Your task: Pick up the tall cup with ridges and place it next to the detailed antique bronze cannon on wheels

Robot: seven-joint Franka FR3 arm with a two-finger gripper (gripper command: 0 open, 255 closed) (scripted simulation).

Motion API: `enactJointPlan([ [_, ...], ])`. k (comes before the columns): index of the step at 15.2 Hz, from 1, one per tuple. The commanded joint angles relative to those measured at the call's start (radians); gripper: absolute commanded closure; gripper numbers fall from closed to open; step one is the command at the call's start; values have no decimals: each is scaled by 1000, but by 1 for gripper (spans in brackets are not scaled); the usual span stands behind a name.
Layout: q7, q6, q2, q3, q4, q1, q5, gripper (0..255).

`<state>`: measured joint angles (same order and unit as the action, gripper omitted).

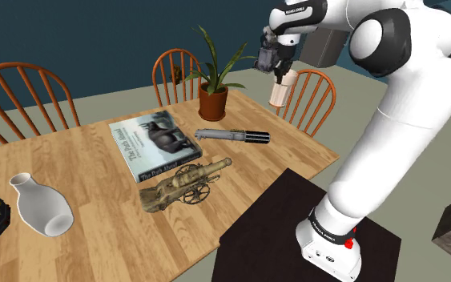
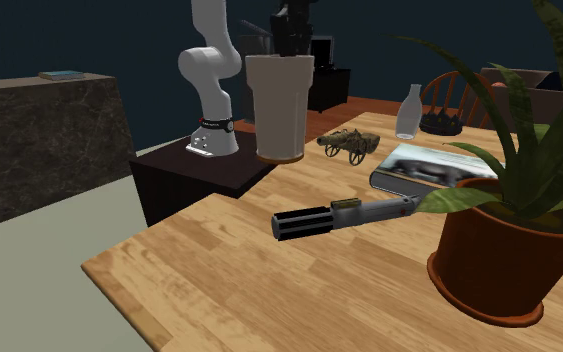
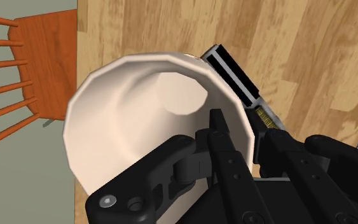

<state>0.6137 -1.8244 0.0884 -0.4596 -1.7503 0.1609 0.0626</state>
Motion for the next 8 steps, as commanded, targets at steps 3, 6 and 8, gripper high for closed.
enactJointPlan([
  [3, -109, -11, -119, 41, -127, -53, 53, 255],
  [6, -190, -12, -199, 80, -211, -84, 82, 255],
  [8, -243, -10, -247, 109, -261, -102, 94, 255],
])
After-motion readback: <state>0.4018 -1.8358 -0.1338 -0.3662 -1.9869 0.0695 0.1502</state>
